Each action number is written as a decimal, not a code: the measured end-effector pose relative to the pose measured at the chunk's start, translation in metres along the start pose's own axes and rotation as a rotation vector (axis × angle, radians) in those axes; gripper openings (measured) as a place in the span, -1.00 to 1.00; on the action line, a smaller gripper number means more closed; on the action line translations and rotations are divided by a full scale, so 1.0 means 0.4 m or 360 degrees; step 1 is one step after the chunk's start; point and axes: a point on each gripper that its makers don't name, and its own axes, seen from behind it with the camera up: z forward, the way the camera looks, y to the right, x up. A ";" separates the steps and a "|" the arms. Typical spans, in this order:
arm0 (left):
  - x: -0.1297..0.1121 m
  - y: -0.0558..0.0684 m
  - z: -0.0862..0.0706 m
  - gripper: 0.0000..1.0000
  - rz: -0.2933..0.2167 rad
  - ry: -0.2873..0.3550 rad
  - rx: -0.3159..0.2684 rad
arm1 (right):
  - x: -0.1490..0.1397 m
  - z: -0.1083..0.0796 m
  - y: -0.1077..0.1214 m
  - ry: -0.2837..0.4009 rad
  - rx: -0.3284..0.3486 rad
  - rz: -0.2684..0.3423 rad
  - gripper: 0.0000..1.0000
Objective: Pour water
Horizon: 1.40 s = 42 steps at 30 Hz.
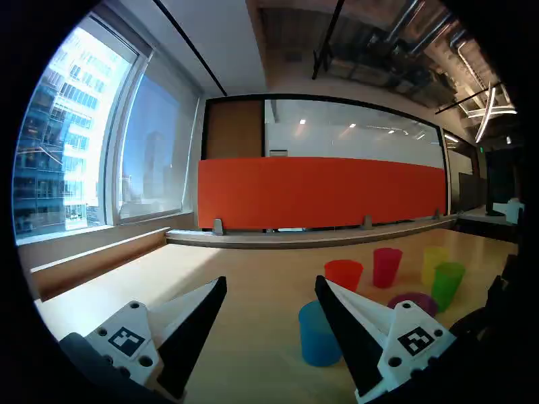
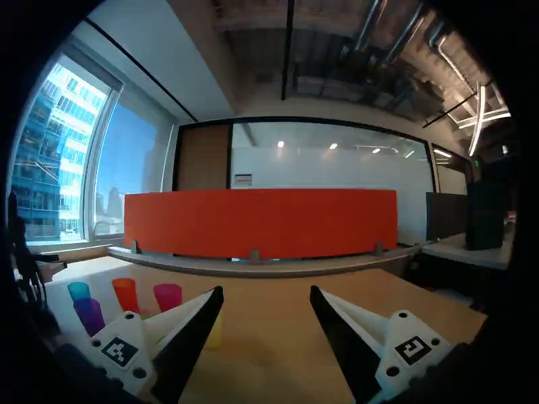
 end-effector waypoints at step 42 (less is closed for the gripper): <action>0.000 0.002 -0.003 0.95 0.0000 0.0000 0.0000 | -0.140 0.030 0.044 -0.0100 -0.0057 -0.0015 0.99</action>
